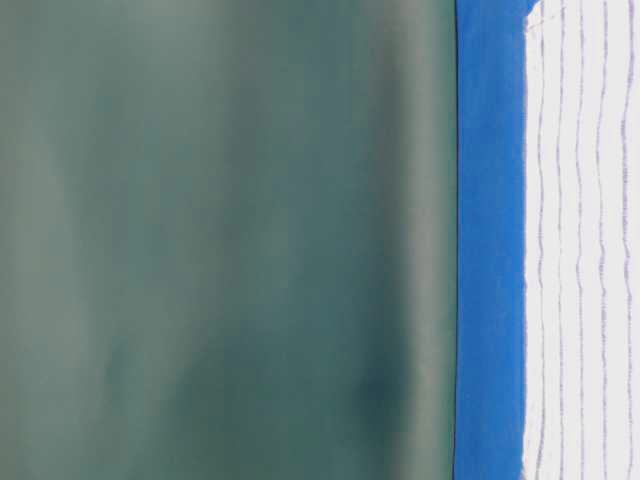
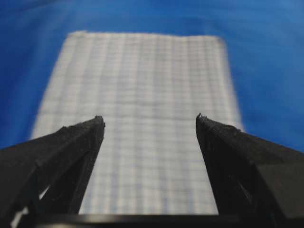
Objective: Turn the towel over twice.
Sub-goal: 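Open both grippers and retract them outward from the towel, then move both grippers to the towel's far corners and pinch them again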
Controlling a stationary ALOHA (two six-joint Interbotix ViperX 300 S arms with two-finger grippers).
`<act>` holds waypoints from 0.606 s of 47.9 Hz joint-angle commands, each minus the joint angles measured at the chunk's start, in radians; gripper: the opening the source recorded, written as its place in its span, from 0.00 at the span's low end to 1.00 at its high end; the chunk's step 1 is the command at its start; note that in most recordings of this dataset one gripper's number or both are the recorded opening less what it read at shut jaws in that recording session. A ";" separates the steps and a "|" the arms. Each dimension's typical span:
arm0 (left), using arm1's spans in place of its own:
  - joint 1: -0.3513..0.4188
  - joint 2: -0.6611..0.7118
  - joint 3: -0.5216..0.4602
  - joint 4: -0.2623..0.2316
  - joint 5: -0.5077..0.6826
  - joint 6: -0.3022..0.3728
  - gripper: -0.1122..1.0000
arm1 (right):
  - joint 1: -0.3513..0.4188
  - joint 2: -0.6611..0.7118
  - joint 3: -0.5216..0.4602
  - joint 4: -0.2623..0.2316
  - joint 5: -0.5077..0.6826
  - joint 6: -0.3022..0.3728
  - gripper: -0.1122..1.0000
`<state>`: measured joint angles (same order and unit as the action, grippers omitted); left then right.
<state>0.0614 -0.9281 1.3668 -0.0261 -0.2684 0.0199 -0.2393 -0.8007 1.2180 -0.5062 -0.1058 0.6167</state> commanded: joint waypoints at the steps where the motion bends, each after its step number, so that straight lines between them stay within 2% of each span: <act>1: 0.061 0.072 -0.029 -0.002 -0.040 0.000 0.77 | -0.058 0.071 -0.040 0.005 -0.012 0.000 0.65; 11: 0.181 0.299 -0.051 0.000 -0.143 0.008 0.76 | -0.183 0.267 -0.080 0.003 -0.028 0.000 0.65; 23: 0.276 0.583 -0.112 0.000 -0.202 0.015 0.76 | -0.256 0.517 -0.167 -0.005 -0.026 -0.015 0.65; 29: 0.310 0.707 -0.127 0.000 -0.290 0.015 0.76 | -0.288 0.630 -0.204 -0.012 -0.028 -0.020 0.65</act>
<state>0.3574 -0.2700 1.2594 -0.0261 -0.5093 0.0337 -0.5123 -0.2132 1.0492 -0.5123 -0.1243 0.5983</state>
